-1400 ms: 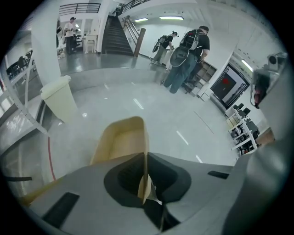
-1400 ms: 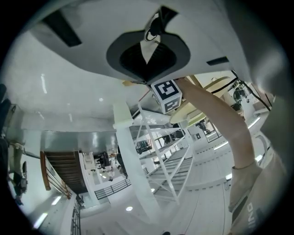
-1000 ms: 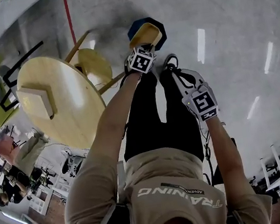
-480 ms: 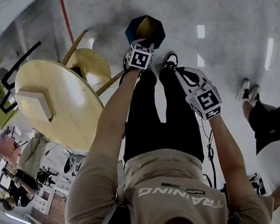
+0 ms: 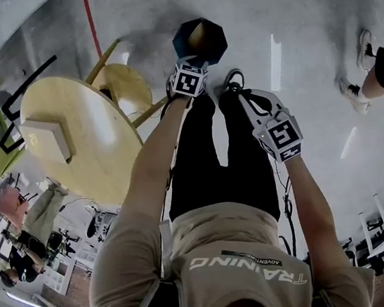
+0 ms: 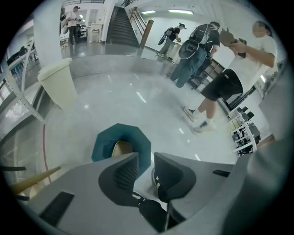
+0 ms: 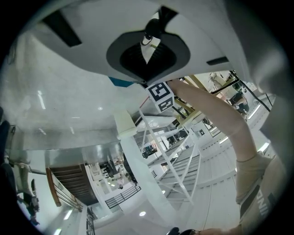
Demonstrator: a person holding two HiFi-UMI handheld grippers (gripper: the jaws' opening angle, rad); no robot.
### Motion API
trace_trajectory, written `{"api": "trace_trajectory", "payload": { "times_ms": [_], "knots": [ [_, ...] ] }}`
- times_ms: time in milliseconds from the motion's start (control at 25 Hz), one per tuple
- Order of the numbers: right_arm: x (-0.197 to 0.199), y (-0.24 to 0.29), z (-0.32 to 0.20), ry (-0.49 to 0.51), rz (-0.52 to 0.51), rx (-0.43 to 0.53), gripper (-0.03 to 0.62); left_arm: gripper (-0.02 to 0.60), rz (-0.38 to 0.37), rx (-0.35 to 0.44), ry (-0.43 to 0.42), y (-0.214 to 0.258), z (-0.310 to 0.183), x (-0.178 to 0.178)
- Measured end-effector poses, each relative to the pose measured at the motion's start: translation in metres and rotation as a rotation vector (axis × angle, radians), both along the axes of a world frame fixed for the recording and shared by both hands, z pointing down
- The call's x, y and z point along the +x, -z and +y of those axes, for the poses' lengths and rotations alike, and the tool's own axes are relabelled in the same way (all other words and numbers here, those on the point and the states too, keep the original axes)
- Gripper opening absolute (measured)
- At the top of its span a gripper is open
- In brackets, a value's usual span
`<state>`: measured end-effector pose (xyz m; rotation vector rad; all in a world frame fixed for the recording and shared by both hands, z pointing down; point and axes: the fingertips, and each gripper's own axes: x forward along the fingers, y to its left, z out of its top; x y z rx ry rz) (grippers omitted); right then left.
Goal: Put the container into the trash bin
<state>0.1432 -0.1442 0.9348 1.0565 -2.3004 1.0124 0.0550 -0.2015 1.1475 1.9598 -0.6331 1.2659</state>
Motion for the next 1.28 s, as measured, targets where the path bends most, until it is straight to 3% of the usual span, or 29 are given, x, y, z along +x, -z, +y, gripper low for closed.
{"api": "trace_trajectory", "payload": {
  "times_ms": [120, 200, 240, 520, 960, 1280],
  "knots": [
    [-0.001, 0.003, 0.006, -0.018, 0.017, -0.006, 0.004, 0.106, 0.02, -0.006, -0.013, 0.009, 0.008, 0.001],
    [0.0, 0.01, 0.011, -0.025, 0.028, -0.005, 0.005, 0.016, 0.043, 0.01, -0.031, 0.019, 0.013, 0.003],
    [0.0, 0.014, 0.013, -0.027, 0.031, -0.004, 0.005, 0.008, 0.061, 0.024, -0.035, 0.025, 0.013, 0.006],
    [0.001, 0.05, 0.017, -0.033, 0.074, 0.036, 0.003, 0.008, 0.167, 0.138, -0.014, 0.116, -0.004, 0.027],
    [0.0, 0.166, 0.015, 0.007, 0.111, 0.157, 0.003, 0.007, 0.281, 0.244, 0.005, 0.286, 0.028, 0.027],
    [-0.008, 0.245, 0.011, 0.023, 0.08, 0.233, 0.003, 0.006, 0.352, 0.403, 0.022, 0.408, 0.002, 0.02]
  ]
}}
